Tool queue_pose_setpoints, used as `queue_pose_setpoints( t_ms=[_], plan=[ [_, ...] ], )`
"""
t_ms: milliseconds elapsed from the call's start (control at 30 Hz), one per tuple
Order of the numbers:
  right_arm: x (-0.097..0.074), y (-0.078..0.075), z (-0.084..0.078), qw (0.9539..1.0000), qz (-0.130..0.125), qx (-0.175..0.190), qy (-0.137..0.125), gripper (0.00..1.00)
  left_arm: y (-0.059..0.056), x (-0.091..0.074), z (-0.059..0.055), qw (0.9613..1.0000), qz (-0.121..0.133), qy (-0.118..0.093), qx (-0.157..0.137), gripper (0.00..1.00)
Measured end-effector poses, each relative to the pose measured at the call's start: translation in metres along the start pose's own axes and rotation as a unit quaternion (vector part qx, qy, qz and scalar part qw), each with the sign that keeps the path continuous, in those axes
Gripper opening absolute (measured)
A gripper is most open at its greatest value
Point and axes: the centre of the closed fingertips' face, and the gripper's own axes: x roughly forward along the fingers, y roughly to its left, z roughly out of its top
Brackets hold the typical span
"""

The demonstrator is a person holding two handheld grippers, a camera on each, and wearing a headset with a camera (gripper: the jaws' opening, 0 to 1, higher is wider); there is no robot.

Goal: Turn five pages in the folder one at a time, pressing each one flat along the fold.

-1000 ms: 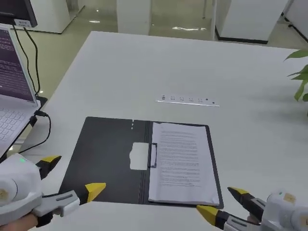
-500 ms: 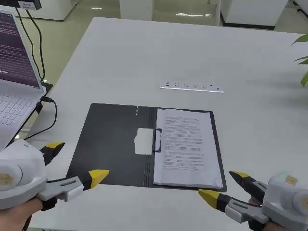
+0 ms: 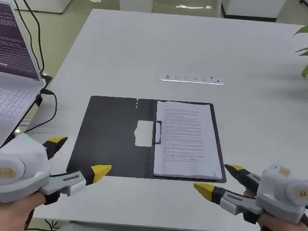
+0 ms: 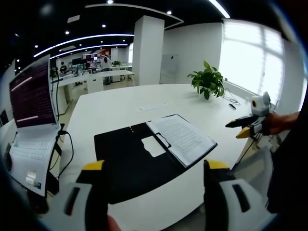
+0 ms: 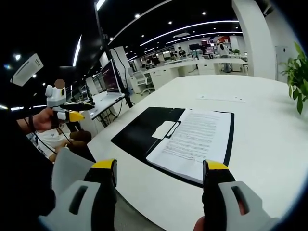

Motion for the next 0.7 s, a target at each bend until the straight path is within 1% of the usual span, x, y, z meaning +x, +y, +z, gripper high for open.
queue_pose_setpoints(
  t_ms=[100, 200, 500, 700],
  plan=[
    [-0.0006, 0.0001, -0.0009, 1.0000, -0.002, -0.002, 0.002, 0.72, -0.0039, -0.0001, -0.0014, 1.0000, -0.003, 0.003, 0.001, 0.82],
    [-0.0015, 0.0008, -0.0021, 1.0000, -0.001, -0.001, 0.002, 0.72, -0.0054, -0.0007, -0.0019, 1.0000, -0.004, 0.003, 0.002, 0.82],
    [-0.0028, -0.0013, -0.0092, 0.9999, 0.000, 0.000, 0.010, 0.72, -0.0010, -0.0063, -0.0047, 1.0000, 0.005, 0.004, -0.001, 0.82],
    [-0.0032, -0.0018, -0.0071, 1.0000, 0.001, -0.001, 0.008, 0.72, -0.0034, -0.0040, -0.0069, 1.0000, 0.002, 0.007, 0.000, 0.82]
  ],
)
